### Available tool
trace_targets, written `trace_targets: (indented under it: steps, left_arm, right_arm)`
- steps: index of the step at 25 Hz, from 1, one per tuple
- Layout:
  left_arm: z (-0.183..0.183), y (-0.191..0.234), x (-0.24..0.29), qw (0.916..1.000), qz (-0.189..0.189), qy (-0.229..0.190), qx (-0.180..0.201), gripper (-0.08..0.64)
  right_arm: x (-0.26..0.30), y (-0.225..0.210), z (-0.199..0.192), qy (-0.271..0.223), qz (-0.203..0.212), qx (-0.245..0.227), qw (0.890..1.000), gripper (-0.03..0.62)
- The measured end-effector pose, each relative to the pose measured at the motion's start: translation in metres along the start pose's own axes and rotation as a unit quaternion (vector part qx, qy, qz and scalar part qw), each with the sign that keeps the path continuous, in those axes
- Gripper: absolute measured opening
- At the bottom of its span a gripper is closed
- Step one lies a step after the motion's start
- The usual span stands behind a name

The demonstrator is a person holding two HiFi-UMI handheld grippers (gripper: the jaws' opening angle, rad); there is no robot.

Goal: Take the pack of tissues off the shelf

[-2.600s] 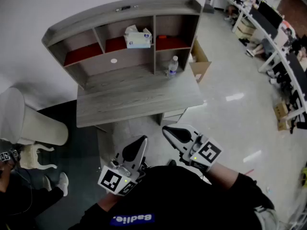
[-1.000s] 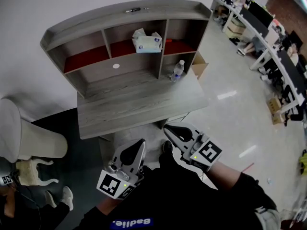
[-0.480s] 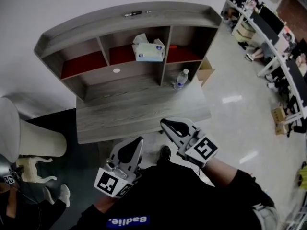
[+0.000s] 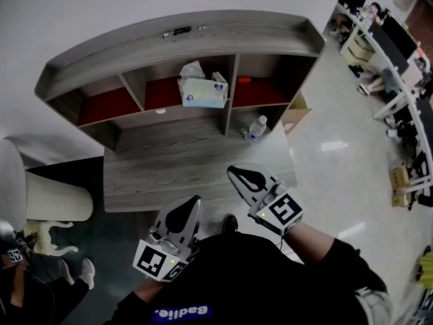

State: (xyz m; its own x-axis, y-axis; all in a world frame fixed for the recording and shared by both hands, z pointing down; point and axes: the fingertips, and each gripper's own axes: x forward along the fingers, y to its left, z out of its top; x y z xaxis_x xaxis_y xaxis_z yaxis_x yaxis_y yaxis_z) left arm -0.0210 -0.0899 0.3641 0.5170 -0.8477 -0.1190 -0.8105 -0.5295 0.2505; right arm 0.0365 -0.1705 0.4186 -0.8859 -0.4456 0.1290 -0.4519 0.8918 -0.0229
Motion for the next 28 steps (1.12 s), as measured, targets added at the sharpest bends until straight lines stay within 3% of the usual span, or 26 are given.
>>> trace_targets:
  steps: [6, 21, 28]
  left_arm:
    - [-0.004, 0.017, 0.016, 0.9999, 0.011, 0.005, -0.001, 0.002]
    - [0.02, 0.06, 0.027, 0.9983, -0.056, 0.001, 0.015, 0.002]
    - [0.033, 0.076, 0.039, 0.9976, -0.058, 0.003, 0.038, 0.002]
  right_arm:
    - [0.018, -0.027, 0.007, -0.001, -0.001, -0.024, 1.0, 0.031]
    - [0.074, -0.026, 0.021, 0.019, -0.047, -0.061, 0.997, 0.032]
    - [0.09, -0.035, 0.026, 0.041, -0.059, -0.099, 0.993, 0.035]
